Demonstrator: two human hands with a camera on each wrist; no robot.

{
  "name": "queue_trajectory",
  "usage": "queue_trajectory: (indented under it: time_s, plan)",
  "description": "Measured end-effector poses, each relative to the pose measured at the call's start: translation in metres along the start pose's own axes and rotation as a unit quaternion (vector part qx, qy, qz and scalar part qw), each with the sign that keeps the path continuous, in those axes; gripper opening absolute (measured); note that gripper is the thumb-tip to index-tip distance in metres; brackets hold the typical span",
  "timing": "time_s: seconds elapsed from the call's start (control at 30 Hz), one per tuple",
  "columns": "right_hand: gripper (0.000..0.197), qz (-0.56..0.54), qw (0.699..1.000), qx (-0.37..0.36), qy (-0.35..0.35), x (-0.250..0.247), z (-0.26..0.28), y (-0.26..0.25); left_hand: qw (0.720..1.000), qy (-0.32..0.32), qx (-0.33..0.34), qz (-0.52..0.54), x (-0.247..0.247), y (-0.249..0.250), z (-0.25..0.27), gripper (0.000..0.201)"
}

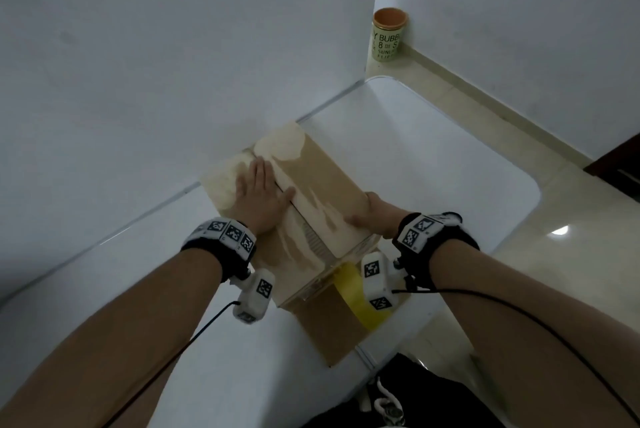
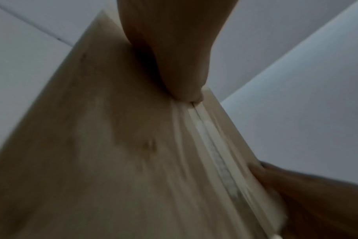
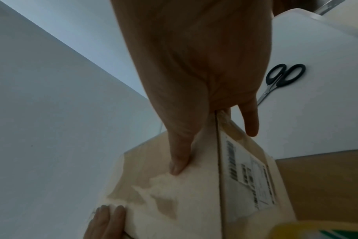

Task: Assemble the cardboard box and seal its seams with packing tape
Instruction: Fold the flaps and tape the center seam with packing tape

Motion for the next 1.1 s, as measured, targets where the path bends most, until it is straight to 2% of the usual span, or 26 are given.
queue_trajectory:
  time_s: [0.1, 0.23, 0.3, 0.4, 0.43, 0.53, 0.67, 0.87, 1.1]
  plan:
    - [0.086, -0.001, 1.000, 0.003, 0.006, 0.000, -0.007, 0.003, 0.999, -0.012, 0.031, -0.002, 0.023, 0.022, 0.019, 0.082]
    - [0.082, 0.009, 1.000, -0.002, 0.024, 0.004, 0.001, -0.002, 0.999, -0.024, 0.042, -0.008, 0.040, 0.040, 0.045, 0.084]
    - [0.082, 0.020, 1.000, -0.014, 0.019, 0.005, 0.005, -0.004, 0.998, -0.042, 0.052, -0.020, 0.047, 0.047, 0.059, 0.094]
    - [0.103, 0.041, 0.998, -0.025, 0.027, 0.003, -0.001, 0.002, 0.992, -0.066, 0.083, -0.064, 0.065, 0.057, 0.084, 0.123]
    - [0.101, 0.050, 0.998, -0.026, 0.029, 0.004, 0.000, 0.003, 0.989, -0.072, 0.095, -0.088, 0.072, 0.058, 0.093, 0.127]
    - [0.075, 0.066, 0.996, -0.019, 0.054, 0.010, 0.016, 0.002, 0.981, -0.059, 0.114, -0.148, 0.082, 0.052, 0.110, 0.113]
    - [0.063, 0.055, 0.995, -0.042, 0.068, 0.014, 0.017, 0.011, 0.982, -0.023, 0.078, -0.172, 0.077, 0.039, 0.115, 0.092]
    - [0.057, 0.013, 0.995, -0.063, 0.076, 0.023, 0.018, 0.022, 0.999, -0.030, 0.023, -0.007, 0.080, 0.039, 0.126, 0.091]
    - [0.058, 0.003, 0.994, -0.078, 0.073, 0.024, 0.014, 0.024, 0.998, -0.049, 0.035, -0.022, 0.078, 0.045, 0.121, 0.096]
Point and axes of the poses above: each hand's wrist, its own z-axis away from the middle knuckle, its own x-axis out of the palm, y = z × x, the point moved 3 cm from there along -z, towards the middle knuckle, and after that the axes turned 15 degrees about -y, right-handed, at the moved point
